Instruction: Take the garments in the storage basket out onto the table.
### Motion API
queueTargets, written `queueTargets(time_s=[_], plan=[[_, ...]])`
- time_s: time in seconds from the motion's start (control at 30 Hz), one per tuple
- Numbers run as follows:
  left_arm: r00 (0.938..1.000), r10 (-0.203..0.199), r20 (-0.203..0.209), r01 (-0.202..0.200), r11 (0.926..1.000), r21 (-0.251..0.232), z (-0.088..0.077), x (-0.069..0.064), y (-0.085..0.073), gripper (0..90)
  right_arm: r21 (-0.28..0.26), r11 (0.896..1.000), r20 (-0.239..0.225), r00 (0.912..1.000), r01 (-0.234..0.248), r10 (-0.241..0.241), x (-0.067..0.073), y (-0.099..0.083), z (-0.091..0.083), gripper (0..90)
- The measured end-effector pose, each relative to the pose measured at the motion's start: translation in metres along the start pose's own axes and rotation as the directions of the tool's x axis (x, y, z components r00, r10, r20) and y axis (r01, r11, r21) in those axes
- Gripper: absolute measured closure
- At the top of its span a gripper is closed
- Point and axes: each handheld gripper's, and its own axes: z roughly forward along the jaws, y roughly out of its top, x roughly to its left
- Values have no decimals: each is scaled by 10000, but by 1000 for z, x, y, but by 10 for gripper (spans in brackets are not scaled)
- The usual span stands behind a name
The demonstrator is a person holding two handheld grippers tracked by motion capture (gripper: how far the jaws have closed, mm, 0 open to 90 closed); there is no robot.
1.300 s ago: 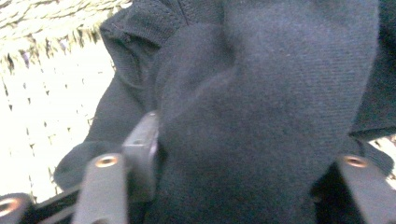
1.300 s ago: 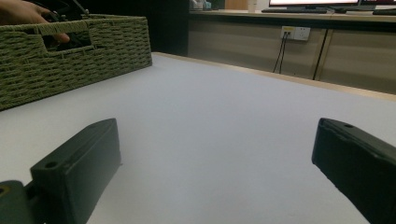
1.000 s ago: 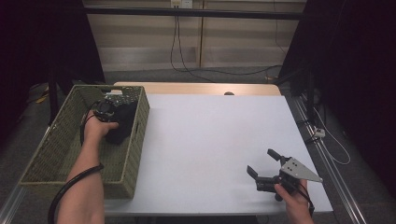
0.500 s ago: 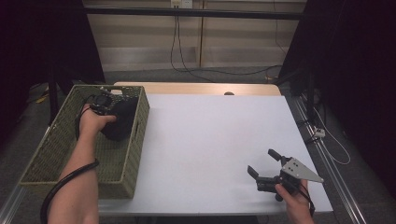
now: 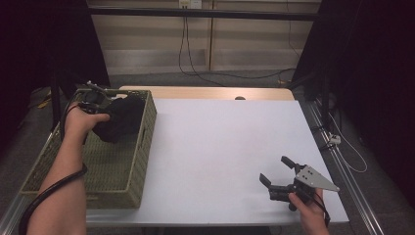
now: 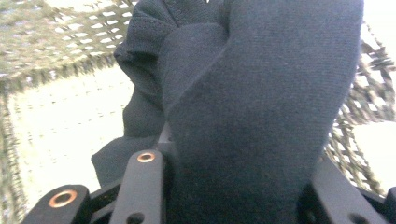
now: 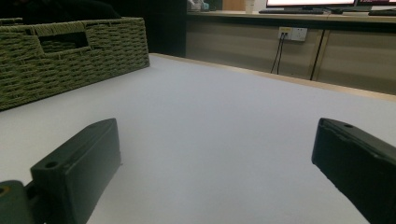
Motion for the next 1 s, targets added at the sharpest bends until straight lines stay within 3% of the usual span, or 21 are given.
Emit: queueTargets(time_s=[0.03,0.2,0.33,0.37,0.63,0.67,0.7,1.0], plan=[[9999,54,117,-56,9999,134,-6,2,1,609,-3,10000,46,9999,90,-90,-1,0,1,4],[9993,-230,303,236,9995,-216,-26,7,2,609,23,9999,18,9999,131,-131,0,0,1,4],[9999,-28,152,32,9995,-327,-39,9,4,609,8,9999,61,9999,156,-156,0,0,1,4],[9999,-18,157,27,9983,-582,-44,9,5,608,26,9999,64,9999,141,-142,-1,0,2,4],[9988,-90,474,123,9975,-697,-62,9,9,608,25,9999,37,9999,141,-141,0,0,2,4],[9986,185,494,-160,9986,-502,-66,10,10,608,25,9999,37,9999,141,-141,0,0,2,4],[9985,-66,544,107,9970,-760,-66,8,11,608,24,9999,-13,9999,148,-148,0,0,3,4],[9980,-36,626,102,9944,-1051,-85,2,19,607,35,9999,38,9999,169,-169,-1,0,2,4]])
